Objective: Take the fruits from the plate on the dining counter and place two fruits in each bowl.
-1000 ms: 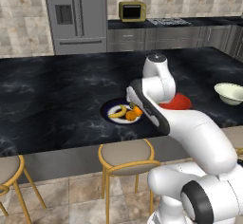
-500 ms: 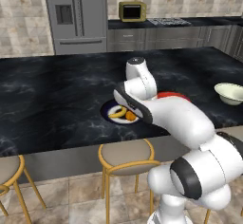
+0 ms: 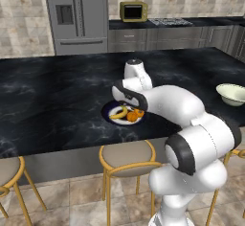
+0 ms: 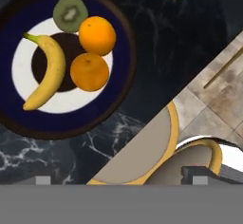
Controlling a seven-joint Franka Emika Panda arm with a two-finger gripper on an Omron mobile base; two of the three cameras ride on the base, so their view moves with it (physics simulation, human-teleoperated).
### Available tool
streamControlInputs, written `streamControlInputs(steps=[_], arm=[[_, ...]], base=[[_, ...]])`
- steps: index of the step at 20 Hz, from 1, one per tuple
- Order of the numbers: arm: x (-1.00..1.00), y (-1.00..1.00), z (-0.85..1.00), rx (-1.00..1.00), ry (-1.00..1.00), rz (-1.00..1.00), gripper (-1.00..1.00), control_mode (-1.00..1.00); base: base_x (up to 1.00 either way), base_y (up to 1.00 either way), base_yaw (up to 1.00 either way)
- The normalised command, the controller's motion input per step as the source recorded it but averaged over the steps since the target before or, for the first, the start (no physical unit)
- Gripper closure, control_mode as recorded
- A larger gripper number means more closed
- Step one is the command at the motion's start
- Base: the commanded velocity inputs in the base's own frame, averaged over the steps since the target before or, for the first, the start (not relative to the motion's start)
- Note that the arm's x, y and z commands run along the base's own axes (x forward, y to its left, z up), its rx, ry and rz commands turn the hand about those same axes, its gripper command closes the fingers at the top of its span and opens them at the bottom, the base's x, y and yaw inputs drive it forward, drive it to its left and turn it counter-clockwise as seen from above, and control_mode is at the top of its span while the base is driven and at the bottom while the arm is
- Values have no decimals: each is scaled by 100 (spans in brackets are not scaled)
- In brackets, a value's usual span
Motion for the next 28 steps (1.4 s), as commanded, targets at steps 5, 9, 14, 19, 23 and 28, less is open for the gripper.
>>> streamControlInputs(steps=[5, 9, 14, 19, 23, 28], arm=[[42, 6, -36, 5, 0, 0, -100, -100], [54, 11, -32, 9, 1, 0, -100, -100], [56, 15, -33, 10, 1, 0, -100, -100], [57, 17, -24, 1, 2, 0, -100, -100], [47, 9, -27, 0, 3, -3, -100, -100], [44, 3, -32, 0, 4, -4, -100, -100]], base=[[0, 0, 0], [0, 0, 0], [0, 0, 0], [0, 0, 0], [0, 0, 0], [0, 0, 0]])
